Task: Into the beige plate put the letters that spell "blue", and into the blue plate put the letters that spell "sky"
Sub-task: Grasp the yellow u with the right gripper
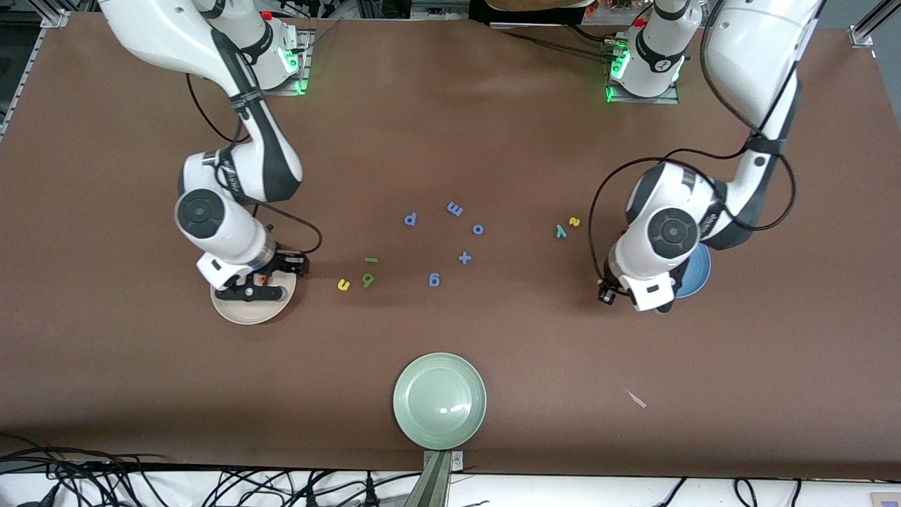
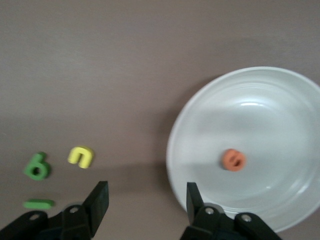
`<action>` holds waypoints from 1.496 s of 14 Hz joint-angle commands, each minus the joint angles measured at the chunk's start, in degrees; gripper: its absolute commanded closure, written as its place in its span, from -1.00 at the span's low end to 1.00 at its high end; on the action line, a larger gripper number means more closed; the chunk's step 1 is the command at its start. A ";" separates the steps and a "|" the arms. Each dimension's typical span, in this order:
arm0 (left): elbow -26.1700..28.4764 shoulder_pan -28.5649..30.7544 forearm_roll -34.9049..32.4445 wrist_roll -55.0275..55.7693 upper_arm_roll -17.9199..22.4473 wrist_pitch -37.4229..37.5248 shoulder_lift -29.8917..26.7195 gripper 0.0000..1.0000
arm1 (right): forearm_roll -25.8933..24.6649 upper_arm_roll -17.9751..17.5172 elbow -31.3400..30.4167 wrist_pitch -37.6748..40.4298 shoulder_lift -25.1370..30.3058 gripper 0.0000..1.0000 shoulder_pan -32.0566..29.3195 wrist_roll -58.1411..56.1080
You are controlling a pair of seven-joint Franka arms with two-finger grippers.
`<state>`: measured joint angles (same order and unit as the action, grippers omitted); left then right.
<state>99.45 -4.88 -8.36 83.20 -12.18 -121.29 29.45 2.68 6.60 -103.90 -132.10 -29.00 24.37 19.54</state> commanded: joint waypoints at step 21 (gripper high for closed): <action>17.88 13.84 2.64 -18.61 -3.73 -8.79 -7.21 -0.45 | 1.01 0.96 3.97 -10.37 -10.90 0.47 7.18 11.67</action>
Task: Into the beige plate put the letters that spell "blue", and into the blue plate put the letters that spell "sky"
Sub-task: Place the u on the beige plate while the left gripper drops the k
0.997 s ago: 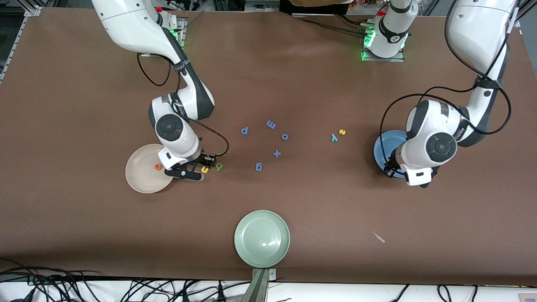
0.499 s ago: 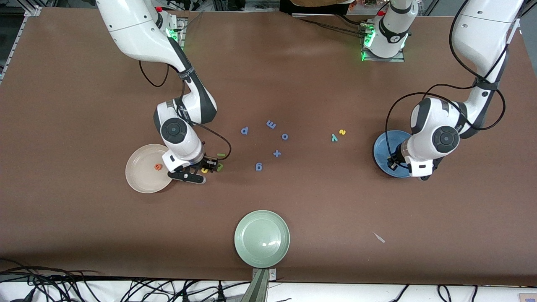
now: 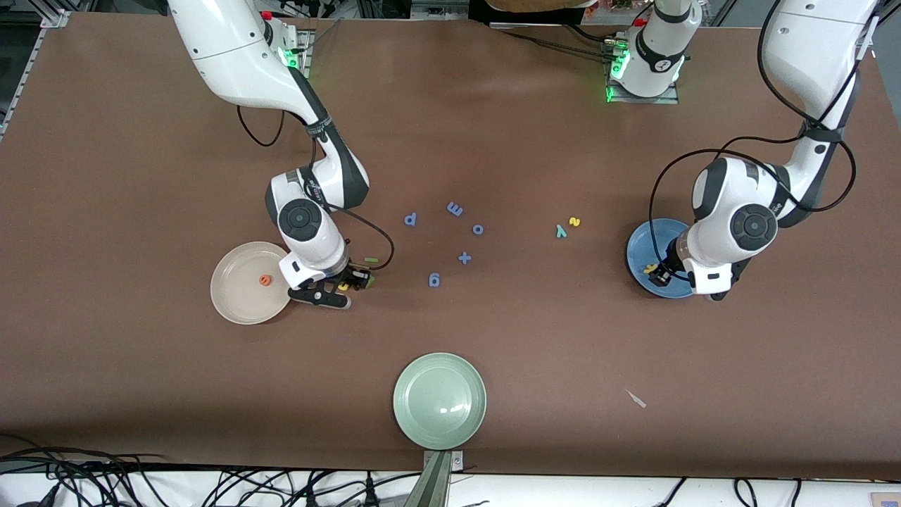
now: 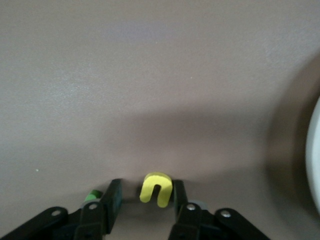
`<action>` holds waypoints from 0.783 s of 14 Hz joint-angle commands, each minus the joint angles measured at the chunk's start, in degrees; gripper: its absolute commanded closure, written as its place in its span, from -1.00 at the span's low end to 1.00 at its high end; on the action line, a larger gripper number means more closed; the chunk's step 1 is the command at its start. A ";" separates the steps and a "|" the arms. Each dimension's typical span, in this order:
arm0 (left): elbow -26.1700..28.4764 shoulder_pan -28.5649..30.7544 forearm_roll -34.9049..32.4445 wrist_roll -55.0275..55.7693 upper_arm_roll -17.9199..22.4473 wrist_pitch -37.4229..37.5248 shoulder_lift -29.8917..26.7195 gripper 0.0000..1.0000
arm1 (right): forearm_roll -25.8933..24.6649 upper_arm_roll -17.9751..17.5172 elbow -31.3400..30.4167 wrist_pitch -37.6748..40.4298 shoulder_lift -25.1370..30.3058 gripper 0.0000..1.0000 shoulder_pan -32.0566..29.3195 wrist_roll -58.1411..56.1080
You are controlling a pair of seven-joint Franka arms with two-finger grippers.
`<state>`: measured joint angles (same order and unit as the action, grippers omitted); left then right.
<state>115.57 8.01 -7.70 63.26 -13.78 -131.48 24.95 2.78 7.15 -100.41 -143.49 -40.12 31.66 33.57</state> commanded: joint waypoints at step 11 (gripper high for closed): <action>12.92 -2.46 10.42 23.56 -9.68 -9.66 -5.97 -0.43 | 1.26 6.03 4.10 22.64 7.95 0.81 -9.85 -31.62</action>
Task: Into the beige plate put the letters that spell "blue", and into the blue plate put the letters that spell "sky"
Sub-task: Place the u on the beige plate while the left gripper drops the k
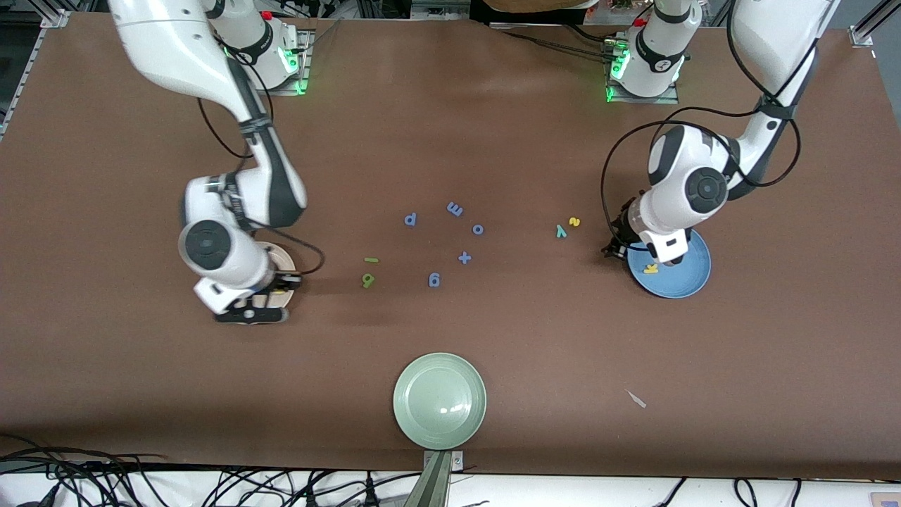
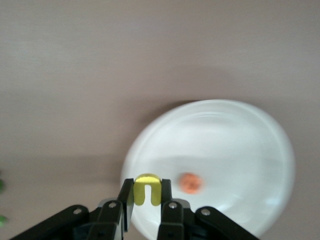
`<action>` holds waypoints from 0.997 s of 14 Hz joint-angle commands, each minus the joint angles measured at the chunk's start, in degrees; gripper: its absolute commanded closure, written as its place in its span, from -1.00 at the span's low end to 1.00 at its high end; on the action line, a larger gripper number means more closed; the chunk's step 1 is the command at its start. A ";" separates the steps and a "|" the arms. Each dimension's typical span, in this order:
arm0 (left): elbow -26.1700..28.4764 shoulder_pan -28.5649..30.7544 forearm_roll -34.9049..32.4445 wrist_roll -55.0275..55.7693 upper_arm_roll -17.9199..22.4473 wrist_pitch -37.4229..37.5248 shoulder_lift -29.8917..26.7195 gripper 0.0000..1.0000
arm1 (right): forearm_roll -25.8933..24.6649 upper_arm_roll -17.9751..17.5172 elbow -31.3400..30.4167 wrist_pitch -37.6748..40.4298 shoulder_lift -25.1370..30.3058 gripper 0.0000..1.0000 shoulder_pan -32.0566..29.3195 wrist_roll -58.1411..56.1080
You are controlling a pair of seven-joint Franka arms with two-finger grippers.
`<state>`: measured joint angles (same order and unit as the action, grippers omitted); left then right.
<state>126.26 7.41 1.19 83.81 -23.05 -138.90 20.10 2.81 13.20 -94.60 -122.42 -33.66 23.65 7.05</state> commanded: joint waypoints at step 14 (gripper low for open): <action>5.13 -8.11 -3.19 14.69 -0.24 -7.17 2.48 -0.13 | 10.11 -0.46 -9.38 -5.64 2.45 -0.26 -1.86 -4.50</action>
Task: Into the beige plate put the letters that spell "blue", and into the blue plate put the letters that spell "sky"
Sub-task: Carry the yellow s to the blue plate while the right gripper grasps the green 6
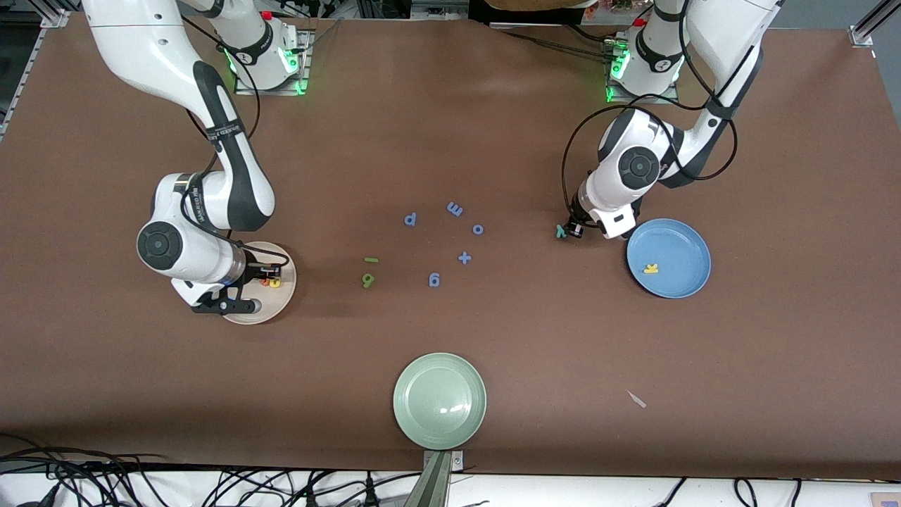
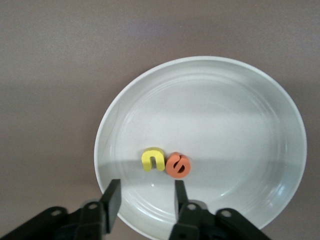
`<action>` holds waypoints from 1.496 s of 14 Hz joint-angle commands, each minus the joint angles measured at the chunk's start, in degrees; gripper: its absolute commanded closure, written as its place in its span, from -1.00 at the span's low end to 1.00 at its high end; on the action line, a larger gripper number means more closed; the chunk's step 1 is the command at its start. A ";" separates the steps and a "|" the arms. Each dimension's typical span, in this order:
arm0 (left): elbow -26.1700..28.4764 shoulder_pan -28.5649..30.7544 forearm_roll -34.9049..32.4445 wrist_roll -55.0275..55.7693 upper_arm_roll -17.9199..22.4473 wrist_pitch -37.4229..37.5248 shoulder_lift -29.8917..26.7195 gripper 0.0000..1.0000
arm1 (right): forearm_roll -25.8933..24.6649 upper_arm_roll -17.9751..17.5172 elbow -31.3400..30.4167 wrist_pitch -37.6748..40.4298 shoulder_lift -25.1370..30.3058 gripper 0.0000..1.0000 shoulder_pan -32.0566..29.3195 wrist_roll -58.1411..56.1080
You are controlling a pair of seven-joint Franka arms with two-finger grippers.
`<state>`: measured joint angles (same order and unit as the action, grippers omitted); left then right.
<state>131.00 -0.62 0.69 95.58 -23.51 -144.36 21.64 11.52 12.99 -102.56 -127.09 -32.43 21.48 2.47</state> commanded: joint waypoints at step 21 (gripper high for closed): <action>-1.53 5.44 -8.60 4.46 -0.04 6.00 -4.31 0.97 | 0.96 -6.31 7.20 -13.26 -9.67 -0.26 13.14 35.41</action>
<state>129.89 2.20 -6.28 101.60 -23.23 -142.84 21.87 12.23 6.27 -96.57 -139.21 -40.74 33.86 36.87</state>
